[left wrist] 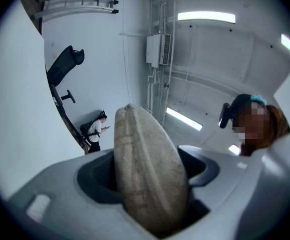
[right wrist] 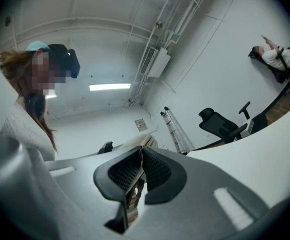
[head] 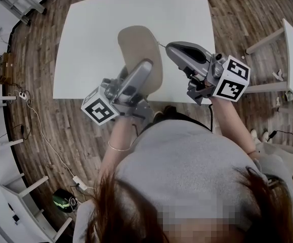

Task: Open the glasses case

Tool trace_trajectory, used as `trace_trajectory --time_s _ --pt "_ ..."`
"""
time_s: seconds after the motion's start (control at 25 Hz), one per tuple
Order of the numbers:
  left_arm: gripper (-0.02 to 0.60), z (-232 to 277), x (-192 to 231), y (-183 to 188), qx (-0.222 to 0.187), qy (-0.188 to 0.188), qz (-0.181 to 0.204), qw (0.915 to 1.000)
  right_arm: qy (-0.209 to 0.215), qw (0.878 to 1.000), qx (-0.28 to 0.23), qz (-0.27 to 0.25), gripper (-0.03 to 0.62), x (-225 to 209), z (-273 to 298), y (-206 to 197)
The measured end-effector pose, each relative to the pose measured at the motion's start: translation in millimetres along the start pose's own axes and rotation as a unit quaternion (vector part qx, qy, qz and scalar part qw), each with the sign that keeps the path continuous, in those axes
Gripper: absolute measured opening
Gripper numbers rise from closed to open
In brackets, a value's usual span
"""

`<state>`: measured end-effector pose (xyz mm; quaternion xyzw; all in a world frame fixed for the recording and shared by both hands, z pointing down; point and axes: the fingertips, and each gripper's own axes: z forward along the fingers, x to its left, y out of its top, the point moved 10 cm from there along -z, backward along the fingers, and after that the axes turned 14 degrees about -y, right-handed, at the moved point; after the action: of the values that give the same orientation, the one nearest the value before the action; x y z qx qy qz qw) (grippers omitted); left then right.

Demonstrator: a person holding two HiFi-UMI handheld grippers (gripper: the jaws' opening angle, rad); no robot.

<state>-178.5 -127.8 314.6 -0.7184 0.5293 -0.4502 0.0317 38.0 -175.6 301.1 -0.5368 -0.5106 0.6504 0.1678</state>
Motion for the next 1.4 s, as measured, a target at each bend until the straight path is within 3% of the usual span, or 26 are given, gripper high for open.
trace_trajectory --time_s 1.4 --pt "0.342 3.0 12.8 16.9 -0.026 0.027 -0.005 0.9993 0.005 0.999 0.029 0.016 0.011 4.5 -9.0 -21.1"
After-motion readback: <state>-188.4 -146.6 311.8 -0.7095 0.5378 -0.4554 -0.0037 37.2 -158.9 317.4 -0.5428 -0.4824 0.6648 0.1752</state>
